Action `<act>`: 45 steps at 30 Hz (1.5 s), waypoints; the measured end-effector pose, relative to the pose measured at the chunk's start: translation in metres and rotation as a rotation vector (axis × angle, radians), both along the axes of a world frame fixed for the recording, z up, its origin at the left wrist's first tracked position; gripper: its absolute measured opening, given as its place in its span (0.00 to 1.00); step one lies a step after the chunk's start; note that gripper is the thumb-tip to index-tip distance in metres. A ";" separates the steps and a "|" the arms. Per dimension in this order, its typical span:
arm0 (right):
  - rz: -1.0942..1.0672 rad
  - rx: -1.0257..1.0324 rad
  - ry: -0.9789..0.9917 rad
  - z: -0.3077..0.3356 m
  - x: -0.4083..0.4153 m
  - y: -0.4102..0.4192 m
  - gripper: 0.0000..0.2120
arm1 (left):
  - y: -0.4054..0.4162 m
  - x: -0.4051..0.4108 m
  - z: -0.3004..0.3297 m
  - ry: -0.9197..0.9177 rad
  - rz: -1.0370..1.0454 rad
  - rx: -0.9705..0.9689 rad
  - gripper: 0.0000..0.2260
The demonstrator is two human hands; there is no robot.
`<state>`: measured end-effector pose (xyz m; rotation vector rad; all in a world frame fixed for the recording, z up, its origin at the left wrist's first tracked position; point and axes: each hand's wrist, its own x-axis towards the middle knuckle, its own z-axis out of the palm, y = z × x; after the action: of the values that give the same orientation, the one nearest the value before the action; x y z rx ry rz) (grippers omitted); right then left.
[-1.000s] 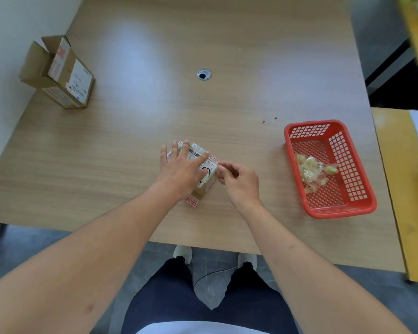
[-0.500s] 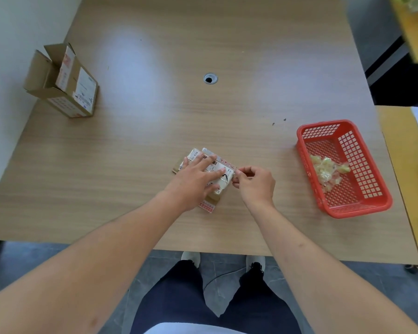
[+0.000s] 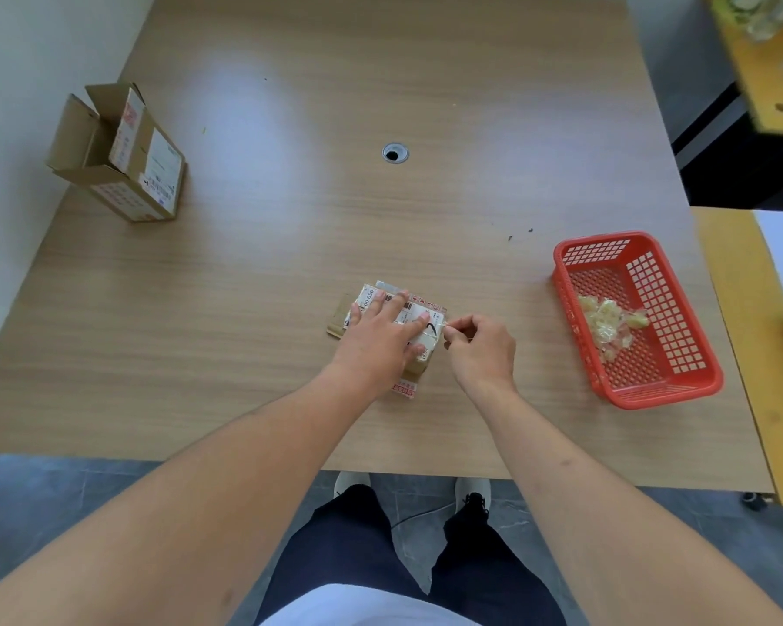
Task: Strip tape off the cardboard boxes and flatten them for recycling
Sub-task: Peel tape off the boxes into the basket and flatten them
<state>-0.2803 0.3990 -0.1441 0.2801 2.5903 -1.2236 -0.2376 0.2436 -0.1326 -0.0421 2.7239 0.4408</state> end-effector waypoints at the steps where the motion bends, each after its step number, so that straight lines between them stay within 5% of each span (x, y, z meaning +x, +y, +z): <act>1: -0.007 -0.011 -0.002 0.001 0.004 0.000 0.05 | 0.000 -0.001 0.000 -0.005 -0.003 -0.005 0.23; 6: -0.085 -0.308 -0.120 0.004 0.019 0.016 0.06 | 0.001 -0.001 0.002 -0.030 -0.021 -0.044 0.24; 12: -0.056 -0.415 -0.116 0.013 0.021 0.029 0.04 | 0.009 0.003 0.001 -0.014 0.025 -0.049 0.24; 16: -0.193 -0.655 -0.155 0.018 0.007 0.025 0.17 | 0.014 0.008 0.002 -0.019 0.042 -0.063 0.25; 21: -0.238 -0.481 -0.217 0.011 -0.004 0.017 0.01 | 0.015 0.010 0.005 -0.039 0.058 -0.069 0.25; 25: -0.125 -0.316 -0.193 0.009 0.001 0.013 0.07 | 0.020 0.011 0.006 -0.058 0.088 -0.060 0.25; 32: -0.165 -0.333 -0.119 0.006 0.015 0.015 0.05 | 0.027 0.014 0.006 -0.057 0.124 -0.055 0.26; 37: 0.048 -0.187 0.053 0.004 0.029 0.027 0.08 | 0.027 0.013 0.007 -0.059 0.148 -0.036 0.25; 41: 0.137 -0.223 -0.008 0.004 0.028 0.037 0.10 | 0.030 0.012 0.003 -0.049 0.163 -0.035 0.25; 45: -0.007 -0.317 -0.135 0.003 0.022 0.042 0.06 | 0.032 0.011 0.004 -0.040 0.176 -0.031 0.25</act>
<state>-0.2583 0.4414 -0.1407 0.2950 2.2414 -1.5347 -0.2263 0.2757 -0.1290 -0.2979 2.6980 0.4417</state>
